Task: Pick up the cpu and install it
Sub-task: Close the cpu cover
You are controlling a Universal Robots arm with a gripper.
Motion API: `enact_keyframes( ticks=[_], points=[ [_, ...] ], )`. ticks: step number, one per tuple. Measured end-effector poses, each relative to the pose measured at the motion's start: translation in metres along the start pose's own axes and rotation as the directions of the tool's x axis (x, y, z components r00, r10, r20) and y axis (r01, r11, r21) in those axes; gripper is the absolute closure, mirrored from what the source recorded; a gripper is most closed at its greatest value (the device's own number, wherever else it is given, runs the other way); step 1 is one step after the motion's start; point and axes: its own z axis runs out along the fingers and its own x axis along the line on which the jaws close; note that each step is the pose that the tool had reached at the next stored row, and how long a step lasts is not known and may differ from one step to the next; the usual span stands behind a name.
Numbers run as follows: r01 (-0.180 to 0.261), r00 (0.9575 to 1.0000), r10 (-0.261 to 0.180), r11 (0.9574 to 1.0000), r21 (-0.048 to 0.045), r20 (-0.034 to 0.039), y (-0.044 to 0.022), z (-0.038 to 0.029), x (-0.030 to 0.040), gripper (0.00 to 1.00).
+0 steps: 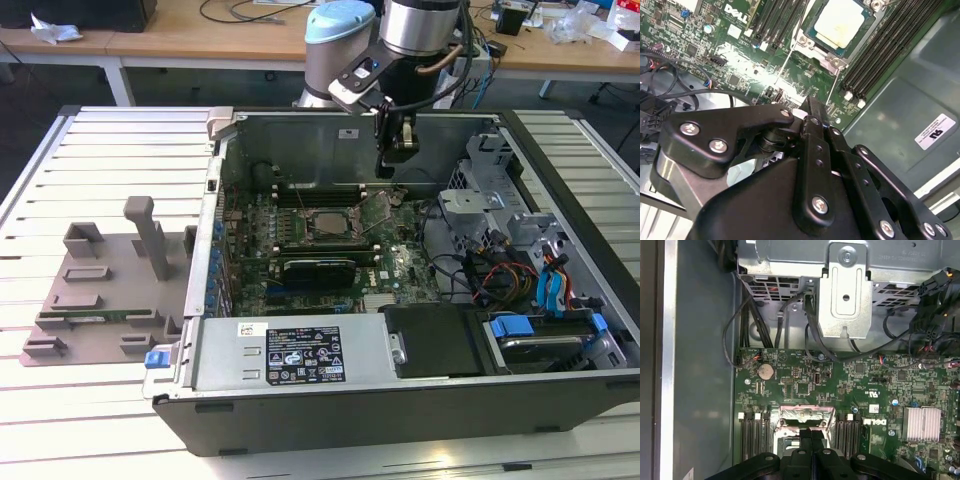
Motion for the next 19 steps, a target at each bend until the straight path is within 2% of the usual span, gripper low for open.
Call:
enact_keyframes(
  ticks=[8,11,16,17,19],
  points=[
    [0.0,1.0,0.0,1.0,0.0,-0.0001,0.0025,0.0109,0.0004,0.89],
    [0.0,1.0,0.0,1.0,0.0,0.0,0.004,0.0185,0.0006,0.89],
    [0.0,1.0,0.0,1.0,-0.0001,-0.0001,0.0056,0.0274,0.0009,0.89],
    [0.0,1.0,0.0,1.0,0.0,-0.0001,0.0066,0.0305,0.001,0.89],
    [0.0,1.0,0.0,1.0,0.0007,0.0,0.0166,0.0346,0.0009,0.89]
  ],
)
